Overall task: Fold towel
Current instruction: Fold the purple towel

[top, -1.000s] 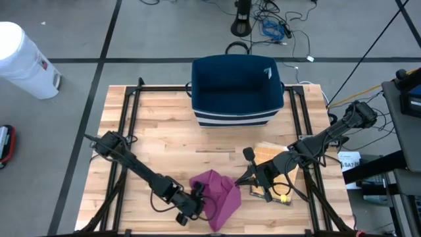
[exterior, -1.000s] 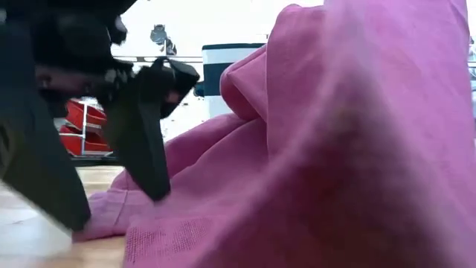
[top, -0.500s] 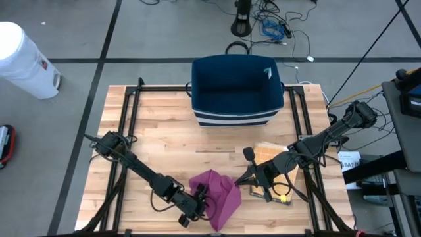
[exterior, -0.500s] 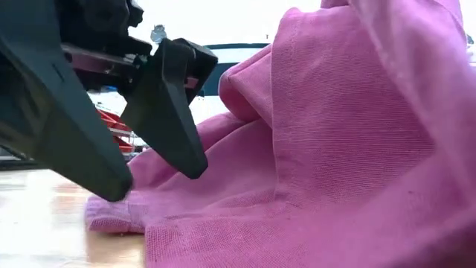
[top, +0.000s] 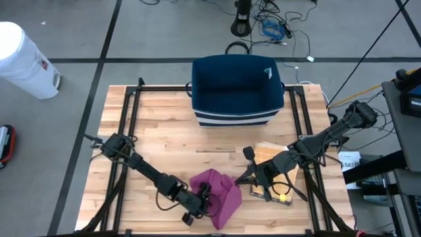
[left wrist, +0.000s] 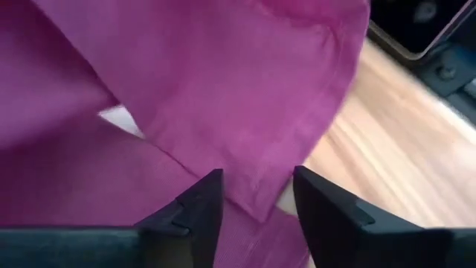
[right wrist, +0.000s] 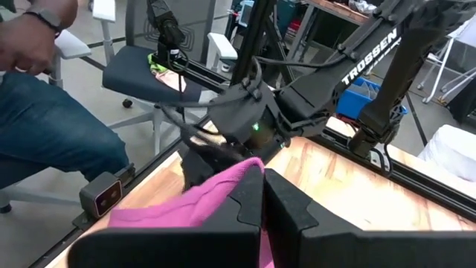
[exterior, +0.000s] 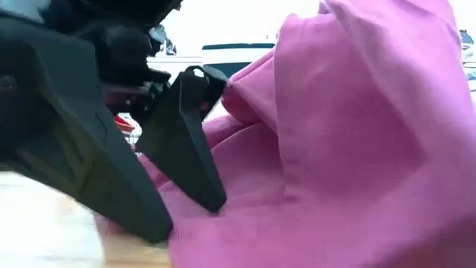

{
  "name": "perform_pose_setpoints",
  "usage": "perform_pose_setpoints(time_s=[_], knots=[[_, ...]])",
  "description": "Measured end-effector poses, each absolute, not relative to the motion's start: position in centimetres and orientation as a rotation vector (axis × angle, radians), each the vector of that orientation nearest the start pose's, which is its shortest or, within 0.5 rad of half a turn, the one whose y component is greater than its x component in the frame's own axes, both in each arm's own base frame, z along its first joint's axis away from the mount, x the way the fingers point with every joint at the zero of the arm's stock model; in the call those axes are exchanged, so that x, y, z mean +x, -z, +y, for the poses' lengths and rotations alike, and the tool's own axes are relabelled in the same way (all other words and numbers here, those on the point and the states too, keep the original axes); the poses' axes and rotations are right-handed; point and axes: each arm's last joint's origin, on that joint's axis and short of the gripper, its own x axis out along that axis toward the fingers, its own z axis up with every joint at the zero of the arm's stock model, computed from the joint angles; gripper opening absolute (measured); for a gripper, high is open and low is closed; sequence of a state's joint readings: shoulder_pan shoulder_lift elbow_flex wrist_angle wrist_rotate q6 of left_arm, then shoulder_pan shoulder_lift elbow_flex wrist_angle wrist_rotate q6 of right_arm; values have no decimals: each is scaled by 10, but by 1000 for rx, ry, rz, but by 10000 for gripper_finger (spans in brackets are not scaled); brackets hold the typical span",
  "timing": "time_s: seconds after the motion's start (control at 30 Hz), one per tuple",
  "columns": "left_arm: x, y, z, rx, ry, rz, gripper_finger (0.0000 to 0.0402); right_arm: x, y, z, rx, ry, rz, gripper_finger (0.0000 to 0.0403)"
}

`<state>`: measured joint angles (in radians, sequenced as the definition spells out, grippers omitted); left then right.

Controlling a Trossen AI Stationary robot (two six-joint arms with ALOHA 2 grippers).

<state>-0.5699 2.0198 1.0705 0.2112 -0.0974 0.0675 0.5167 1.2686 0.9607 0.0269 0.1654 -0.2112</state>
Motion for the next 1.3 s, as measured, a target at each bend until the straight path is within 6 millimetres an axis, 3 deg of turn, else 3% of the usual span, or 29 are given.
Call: perform_pose_setpoints(time_s=[0.17,0.4,0.6,0.73,0.97,1.17,1.3], knots=[[337,-108,-211,312,479,699,119,251,-312,137,-302,-377,230,0],[338,-109,-210,394,514,672,14,250,-311,137,-305,-377,237,0],[341,-117,-209,455,473,646,5,250,-308,136,-279,-375,272,0],[337,-149,-207,505,400,593,4,248,-302,135,-247,-370,342,0],[304,-223,-200,620,120,501,2,243,-289,129,-263,-267,496,0],[269,-276,-193,648,-172,393,1,245,-292,126,-328,-110,455,0],[251,-301,-191,599,-251,313,1,247,-297,126,-372,-54,395,0]])
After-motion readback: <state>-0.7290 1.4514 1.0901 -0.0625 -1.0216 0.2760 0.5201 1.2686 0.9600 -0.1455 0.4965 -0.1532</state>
